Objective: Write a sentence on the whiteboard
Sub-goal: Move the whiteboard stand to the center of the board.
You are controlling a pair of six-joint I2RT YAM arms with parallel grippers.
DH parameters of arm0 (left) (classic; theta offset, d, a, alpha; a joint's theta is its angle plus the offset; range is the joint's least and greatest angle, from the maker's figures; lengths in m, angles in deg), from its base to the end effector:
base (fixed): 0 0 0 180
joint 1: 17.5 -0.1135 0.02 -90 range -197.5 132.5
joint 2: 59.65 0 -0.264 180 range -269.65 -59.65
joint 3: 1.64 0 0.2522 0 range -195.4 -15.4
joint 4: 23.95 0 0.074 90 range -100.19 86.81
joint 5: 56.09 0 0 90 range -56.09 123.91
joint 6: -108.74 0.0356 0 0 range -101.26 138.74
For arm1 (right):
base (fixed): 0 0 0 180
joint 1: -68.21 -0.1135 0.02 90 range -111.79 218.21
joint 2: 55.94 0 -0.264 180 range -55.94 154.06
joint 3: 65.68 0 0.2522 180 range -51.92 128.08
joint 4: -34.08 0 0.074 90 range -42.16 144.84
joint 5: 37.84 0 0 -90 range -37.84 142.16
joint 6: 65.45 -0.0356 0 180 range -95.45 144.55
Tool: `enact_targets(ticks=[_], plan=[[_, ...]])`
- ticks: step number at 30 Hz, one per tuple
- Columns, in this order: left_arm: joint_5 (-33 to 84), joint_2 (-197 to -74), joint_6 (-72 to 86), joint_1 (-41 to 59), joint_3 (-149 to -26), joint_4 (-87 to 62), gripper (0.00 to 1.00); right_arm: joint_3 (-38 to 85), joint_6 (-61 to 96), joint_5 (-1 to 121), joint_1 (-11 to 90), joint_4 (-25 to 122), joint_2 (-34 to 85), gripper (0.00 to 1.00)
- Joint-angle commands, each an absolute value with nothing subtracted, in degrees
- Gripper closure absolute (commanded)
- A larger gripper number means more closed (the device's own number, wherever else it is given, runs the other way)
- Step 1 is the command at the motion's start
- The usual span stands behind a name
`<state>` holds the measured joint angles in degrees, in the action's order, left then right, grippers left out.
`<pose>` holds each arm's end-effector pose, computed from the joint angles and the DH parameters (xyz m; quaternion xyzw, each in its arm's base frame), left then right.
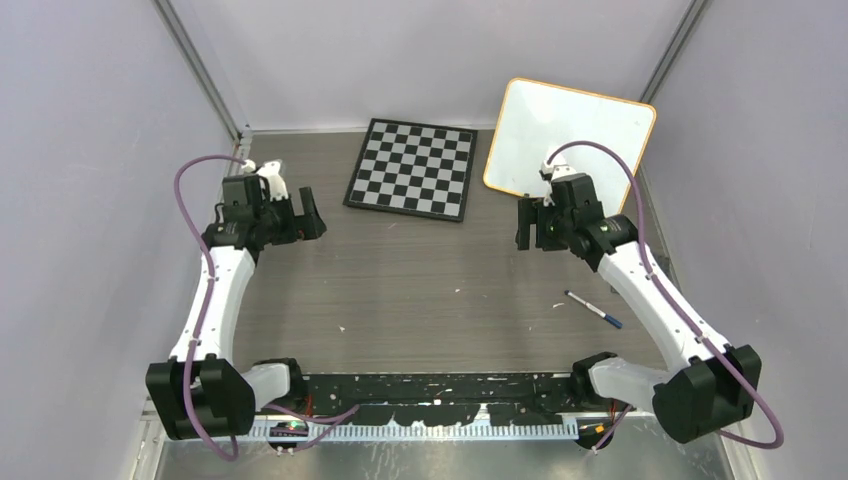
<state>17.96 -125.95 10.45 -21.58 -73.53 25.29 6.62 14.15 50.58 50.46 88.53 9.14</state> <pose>0.2433 0.0075 0.3051 -0.0438 0.9110 -0.1418 0.3848 0.2226 0.0702 0.3042 -0.0547 0.9295 0.0762 0.3568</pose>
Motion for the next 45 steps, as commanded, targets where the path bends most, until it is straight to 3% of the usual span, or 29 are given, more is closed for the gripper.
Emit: enact_targets(ticks=[1,8,21,45], plan=[[23.1,-123.8,5.9,-21.3,-75.2,21.6,0.00,10.0,9.8,39.6,50.8,81.1,14.8,0.18],[23.3,-122.5,3.6,-21.3,-75.9,20.5,0.00,14.7,4.6,34.5,50.9,74.6,28.3,0.33],[24.9,-121.4,3.5,-21.3,-74.9,19.7,0.00,25.2,0.5,28.4,51.8,66.6,48.6,0.43],[23.3,-120.9,3.6,-21.3,-73.5,18.3,0.00,32.8,1.7,25.7,55.2,62.1,62.3,0.65]])
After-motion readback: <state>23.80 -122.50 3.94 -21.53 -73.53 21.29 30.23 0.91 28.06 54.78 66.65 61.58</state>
